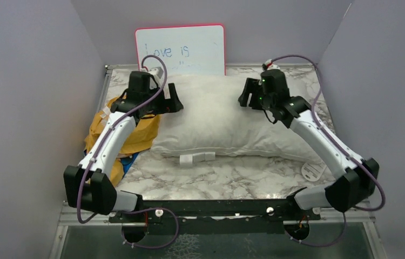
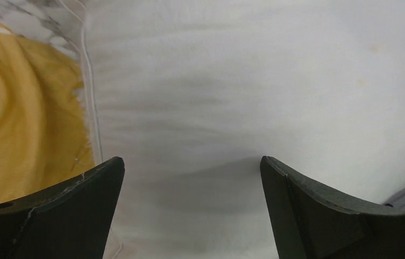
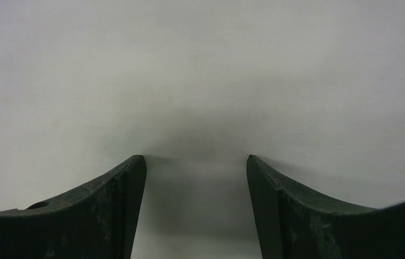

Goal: Remove the pillowcase from the pillow
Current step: Adjust the pillow at the center of the board, then reset both arms

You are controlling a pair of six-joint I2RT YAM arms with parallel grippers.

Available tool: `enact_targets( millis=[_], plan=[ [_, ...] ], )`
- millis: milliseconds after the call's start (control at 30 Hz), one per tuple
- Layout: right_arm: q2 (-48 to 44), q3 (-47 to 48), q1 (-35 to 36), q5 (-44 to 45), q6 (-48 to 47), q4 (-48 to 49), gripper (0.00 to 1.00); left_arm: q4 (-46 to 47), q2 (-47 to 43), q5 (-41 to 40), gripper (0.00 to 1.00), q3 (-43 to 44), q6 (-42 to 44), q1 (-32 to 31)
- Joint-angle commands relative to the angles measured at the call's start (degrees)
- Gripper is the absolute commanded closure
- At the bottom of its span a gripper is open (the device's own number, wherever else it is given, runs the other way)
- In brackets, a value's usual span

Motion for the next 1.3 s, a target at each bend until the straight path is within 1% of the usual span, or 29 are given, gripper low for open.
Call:
enact_targets(
  millis=[0,100,200,233,267,300,367,433,500,533,567,633,700,767,800,833,900,967,1000,1033,1133,1267],
  plan=[
    [8.6,-4.0,0.0,0.7,0.3,-9.0,0.27,2.9,4.5,3.6,0.01,-6.4,0.7,-3.7],
    [11.5,-7.0,0.0,-1.3,2.0,-11.0,0.29,3.0,8.0,6.9,0.01,-10.0,1.3,-7.8],
    [9.2,-11.2,0.1,-0.7,2.7,-10.5,0.29,4.3,7.8,5.4,0.03,-13.4,0.3,-15.0],
    [8.1,-11.8,0.0,-0.1,2.5,-10.6,0.29,4.5,7.4,5.3,0.05,-14.2,-0.3,-17.0],
    [7.1,-12.1,0.0,1.1,2.2,-10.8,0.29,4.6,6.6,5.3,0.11,-14.6,-1.0,-18.7],
    [5.9,-12.1,0.0,2.7,1.7,-10.8,0.28,5.1,5.4,5.0,0.15,-15.1,-1.8,-20.2],
    [4.3,-11.7,0.0,7.5,0.7,-10.7,0.27,5.4,2.8,5.5,0.18,-15.4,-2.7,-21.7],
    [3.3,-10.2,-0.1,11.5,-0.5,-10.4,0.26,4.5,-0.1,6.0,0.19,-14.8,-2.9,-21.8],
    [3.2,-7.5,-0.6,12.3,-2.1,-10.4,0.25,2.0,-2.5,2.6,0.2,-13.1,-3.2,-21.9],
    [3.2,-6.1,-0.6,12.3,-2.9,-10.5,0.25,0.9,-3.8,0.3,0.19,-12.4,-3.0,-21.9],
    [3.1,-4.4,-0.6,11.7,-3.7,-10.8,0.25,-0.5,-5.1,-3.1,0.15,-11.7,-3.2,-21.9],
    [2.0,-1.8,-0.6,10.2,-4.6,-10.9,0.25,-2.7,-7.7,-11.7,0.03,-10.5,-4.0,-21.9],
    [-0.9,-0.5,-0.6,8.0,-5.2,-9.8,0.25,-3.7,-10.5,-19.2,0.02,-9.5,-4.5,-21.9],
    [-5.0,-1.2,-0.6,5.3,-6.7,-6.8,0.24,-4.0,-12.9,-26.2,0.02,-8.0,-5.7,-21.8],
    [-7.3,-1.9,-0.6,4.2,-7.3,-5.2,0.22,-4.2,-13.8,-31.5,0.02,-7.2,-7.2,-21.9],
    [-9.9,-2.8,-0.6,3.2,-8.0,-3.5,0.21,-4.5,-14.6,-34.5,0.02,-6.1,-8.2,-21.9],
    [-14.9,-4.6,-0.6,1.3,-9.7,0.0,0.18,-5.3,-15.1,-37.8,0.01,-3.4,-7.4,-21.9],
    [-19.4,-6.3,-0.6,0.6,-10.7,3.2,0.1,-6.5,-14.9,-40.9,0.02,-0.3,-5.8,-21.9],
    [-21.5,-7.0,-0.6,0.6,-11.0,4.4,0.03,-7.4,-14.6,-42.5,0.02,1.4,-5.3,-21.9],
    [-23.2,-7.5,-0.6,0.4,-11.5,5.4,0.01,-8.0,-14.4,-44.6,0.02,2.7,-5.1,-21.9],
    [-26.9,-8.5,-0.6,0.8,-11.6,6.2,0.0,-8.3,-14.9,-49.7,0.02,4.8,-4.5,-22.0],
    [-30.2,-11.4,-0.6,3.9,-10.0,6.4,0.0,-8.2,-15.6,-53.0,0.02,6.3,-2.2,-22.0]
  ],
)
